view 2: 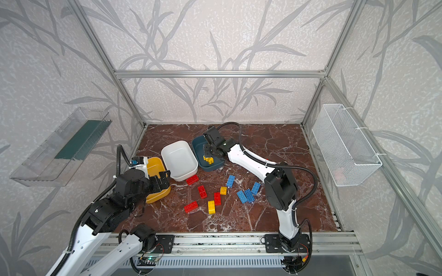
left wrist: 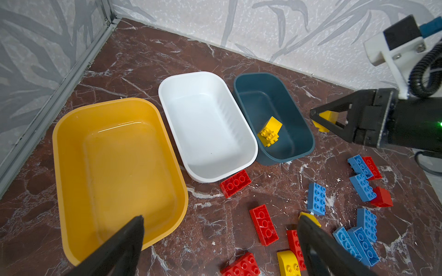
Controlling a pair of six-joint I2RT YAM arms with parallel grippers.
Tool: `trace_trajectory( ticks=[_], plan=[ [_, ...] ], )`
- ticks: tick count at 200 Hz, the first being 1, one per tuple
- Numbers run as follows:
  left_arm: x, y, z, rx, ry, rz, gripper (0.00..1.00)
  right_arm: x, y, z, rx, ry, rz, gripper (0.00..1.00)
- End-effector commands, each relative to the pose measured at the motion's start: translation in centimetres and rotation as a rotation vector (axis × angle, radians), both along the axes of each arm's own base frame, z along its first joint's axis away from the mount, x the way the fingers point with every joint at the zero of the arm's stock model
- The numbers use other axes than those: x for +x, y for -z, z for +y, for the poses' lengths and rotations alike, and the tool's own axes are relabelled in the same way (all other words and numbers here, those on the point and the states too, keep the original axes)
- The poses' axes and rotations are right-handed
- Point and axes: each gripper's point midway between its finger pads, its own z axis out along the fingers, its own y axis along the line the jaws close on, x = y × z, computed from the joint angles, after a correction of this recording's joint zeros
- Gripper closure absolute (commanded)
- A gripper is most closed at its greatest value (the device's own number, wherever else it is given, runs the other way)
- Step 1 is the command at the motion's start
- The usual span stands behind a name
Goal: Sort the legos into containers by color
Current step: 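Carry the yellow brick with the right gripper and drop it into the teal tub, then move left gripper toward red bricks while right gripper reaches toward blue bricks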
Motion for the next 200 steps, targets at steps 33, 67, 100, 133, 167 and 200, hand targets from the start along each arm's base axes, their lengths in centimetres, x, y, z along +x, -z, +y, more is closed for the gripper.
trace_trajectory(
  ticks=[33, 67, 100, 133, 167, 200],
  plan=[
    [0.0, -0.4, -1.3, 0.012, 0.095, -0.002, 0.01, 2.9, 1.8, -0.8, -0.02, 0.023, 0.051, 0.63],
    [0.1, 0.2, -1.8, 0.012, 0.119, 0.012, 0.01, 4.1, 1.9, -1.9, 0.004, 0.043, 0.059, 0.37],
    [0.5, 1.2, -2.7, 0.012, 0.15, 0.063, 0.01, 4.3, 0.5, -2.8, 0.022, 0.048, 0.03, 0.31],
    [0.9, 2.2, -2.8, 0.022, 0.139, 0.109, 0.01, 2.6, -1.7, -3.9, 0.048, 0.032, 0.0, 0.3],
    [0.9, 2.9, -4.8, 0.05, 0.171, 0.162, 0.03, -0.8, -4.0, -6.6, 0.062, 0.025, -0.046, 0.3],
    [0.4, 4.2, -7.1, 0.019, 0.176, 0.228, 0.09, -4.9, -4.7, -10.8, 0.054, 0.067, -0.082, 0.3]
  ],
)
